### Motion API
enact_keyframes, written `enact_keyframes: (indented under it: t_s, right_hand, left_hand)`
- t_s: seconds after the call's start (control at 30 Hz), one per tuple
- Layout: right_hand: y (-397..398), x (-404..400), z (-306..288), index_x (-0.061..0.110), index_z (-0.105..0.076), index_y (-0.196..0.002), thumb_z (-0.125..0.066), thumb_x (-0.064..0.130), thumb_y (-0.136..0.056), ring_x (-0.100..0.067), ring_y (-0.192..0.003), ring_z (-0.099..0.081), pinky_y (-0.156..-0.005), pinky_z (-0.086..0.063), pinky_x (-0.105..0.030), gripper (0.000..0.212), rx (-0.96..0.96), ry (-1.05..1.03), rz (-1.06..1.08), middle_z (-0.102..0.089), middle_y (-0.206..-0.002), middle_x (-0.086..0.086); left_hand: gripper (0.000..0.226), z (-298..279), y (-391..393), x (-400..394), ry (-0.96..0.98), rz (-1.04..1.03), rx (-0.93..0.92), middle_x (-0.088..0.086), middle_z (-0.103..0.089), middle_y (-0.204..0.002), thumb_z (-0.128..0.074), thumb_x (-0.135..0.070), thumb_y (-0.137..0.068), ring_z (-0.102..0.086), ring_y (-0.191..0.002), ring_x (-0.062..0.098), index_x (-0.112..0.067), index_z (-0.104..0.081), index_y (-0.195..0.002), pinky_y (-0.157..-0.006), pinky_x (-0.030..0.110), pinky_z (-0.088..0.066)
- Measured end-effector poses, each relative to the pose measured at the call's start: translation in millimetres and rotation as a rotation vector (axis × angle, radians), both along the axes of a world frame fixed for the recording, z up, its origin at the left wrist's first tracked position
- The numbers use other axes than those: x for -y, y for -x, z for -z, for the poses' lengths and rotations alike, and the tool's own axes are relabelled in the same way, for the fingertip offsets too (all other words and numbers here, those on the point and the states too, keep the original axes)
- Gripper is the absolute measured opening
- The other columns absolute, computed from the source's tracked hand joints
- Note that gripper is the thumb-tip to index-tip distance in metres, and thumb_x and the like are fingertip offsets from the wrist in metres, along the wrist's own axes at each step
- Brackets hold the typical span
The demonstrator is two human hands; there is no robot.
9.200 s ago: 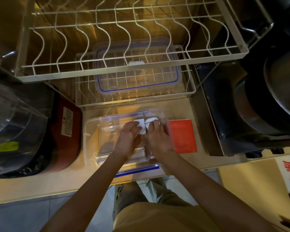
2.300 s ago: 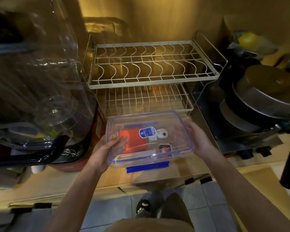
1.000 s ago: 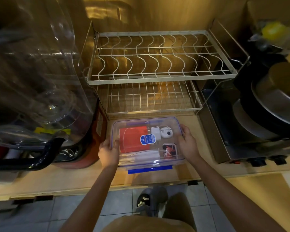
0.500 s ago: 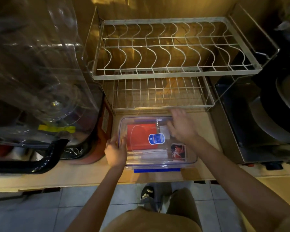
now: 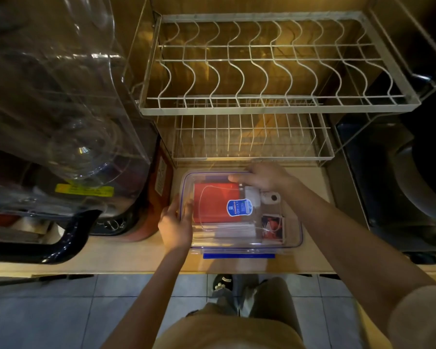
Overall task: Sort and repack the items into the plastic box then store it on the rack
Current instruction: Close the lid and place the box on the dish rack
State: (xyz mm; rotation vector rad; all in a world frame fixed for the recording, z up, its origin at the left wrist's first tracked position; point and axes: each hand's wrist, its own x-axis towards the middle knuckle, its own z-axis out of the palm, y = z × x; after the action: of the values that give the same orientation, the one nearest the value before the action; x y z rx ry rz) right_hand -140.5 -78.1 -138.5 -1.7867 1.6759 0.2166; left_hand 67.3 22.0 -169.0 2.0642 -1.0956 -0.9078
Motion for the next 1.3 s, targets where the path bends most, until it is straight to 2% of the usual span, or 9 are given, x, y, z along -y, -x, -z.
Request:
enact_keyframes:
  t_s: [0.13,0.27,0.4,0.7,0.9,1.0,1.1,1.2,1.3]
  right_hand:
    - [-1,1,1,0.02,-0.054,-0.126,-0.043,0.075,-0.076,-0.027,-0.121,-0.053,-0.1,-0.04,-0.039,0.075,0.034,0.007,0.043,-0.059,-0.131,-0.006]
    - [-1,-6,13,0.022,-0.057,-0.122,-0.053,0.074,-0.07,-0.027,-0.124,-0.046,-0.106,-0.033,-0.045,0.074,0.05,0.201,0.114,-0.057,-0.13,-0.008]
    - [-7,-18,14,0.024,-0.065,-0.104,-0.069,0.062,-0.065,-0.02,-0.115,-0.045,-0.1,-0.03,-0.038,0.054,0.182,0.421,0.296,-0.061,-0.111,0.002]
    - [-16,-21,17,0.017,-0.065,-0.087,-0.078,0.045,-0.064,-0.017,-0.108,-0.048,-0.091,-0.025,-0.03,0.039,0.317,0.458,0.429,-0.063,-0.101,0.002]
    - [-16,-28,12,0.016,-0.063,-0.109,-0.066,0.048,-0.077,-0.022,-0.119,-0.042,-0.104,-0.032,-0.04,0.046,0.232,0.43,0.309,-0.058,-0.118,-0.002]
    - [-15,-42,-6,0.014,-0.049,-0.131,-0.06,0.033,-0.086,-0.024,-0.131,-0.038,-0.109,-0.031,-0.039,0.05,0.179,0.366,0.207,-0.049,-0.137,-0.006]
    - [-11,-81,-21,0.015,-0.047,-0.134,-0.061,0.026,-0.085,-0.023,-0.129,-0.041,-0.108,-0.032,-0.036,0.052,0.181,0.374,0.053,-0.051,-0.136,-0.006]
    - [-8,-129,-10,0.016,-0.054,-0.126,-0.057,0.039,-0.084,-0.024,-0.126,-0.045,-0.106,-0.029,-0.036,0.048,0.133,0.436,-0.091,-0.054,-0.132,-0.005]
    - [-8,-163,14,0.016,-0.04,-0.138,-0.043,0.062,-0.08,-0.027,-0.136,-0.037,-0.112,-0.022,-0.039,0.074,0.036,0.442,-0.218,-0.043,-0.145,-0.008]
  left_hand:
    - [0.048,-2,2,0,0.001,-0.008,-0.012,0.02,-0.056,-0.129,-0.052,-0.037,-0.09,-0.053,-0.118,0.033,-0.012,-0.049,-0.131,-0.096,0.036,-0.044]
    - [0.048,-2,3,0,-0.001,-0.006,-0.016,0.02,-0.055,-0.13,-0.052,-0.036,-0.09,-0.053,-0.118,0.033,-0.012,-0.048,-0.132,-0.093,0.036,-0.045]
    - [0.049,1,2,1,0.003,-0.008,-0.002,0.02,-0.055,-0.13,-0.051,-0.037,-0.09,-0.053,-0.119,0.034,-0.012,-0.047,-0.132,-0.096,0.038,-0.044]
    - [0.048,3,2,0,0.017,-0.008,-0.004,0.023,-0.057,-0.126,-0.05,-0.037,-0.091,-0.054,-0.116,0.037,-0.012,-0.048,-0.131,-0.097,0.043,-0.046]
    - [0.048,3,2,0,0.023,0.007,-0.007,0.021,-0.06,-0.124,-0.05,-0.039,-0.09,-0.056,-0.115,0.036,-0.011,-0.051,-0.129,-0.097,0.043,-0.048]
    - [0.045,5,1,-1,0.03,0.027,0.012,0.024,-0.062,-0.117,-0.05,-0.038,-0.09,-0.059,-0.109,0.038,-0.008,-0.055,-0.123,-0.092,0.044,-0.05]
    - [0.045,7,-1,0,0.026,0.039,0.033,0.025,-0.064,-0.114,-0.051,-0.039,-0.089,-0.059,-0.107,0.039,-0.008,-0.057,-0.122,-0.091,0.044,-0.05]
    - [0.049,7,-2,0,0.035,0.048,0.037,0.025,-0.064,-0.112,-0.049,-0.044,-0.088,-0.06,-0.105,0.039,-0.008,-0.059,-0.119,-0.089,0.044,-0.05]
    - [0.046,6,-1,0,0.035,0.035,0.029,0.027,-0.063,-0.115,-0.051,-0.039,-0.089,-0.058,-0.108,0.04,-0.006,-0.058,-0.121,-0.089,0.042,-0.046]
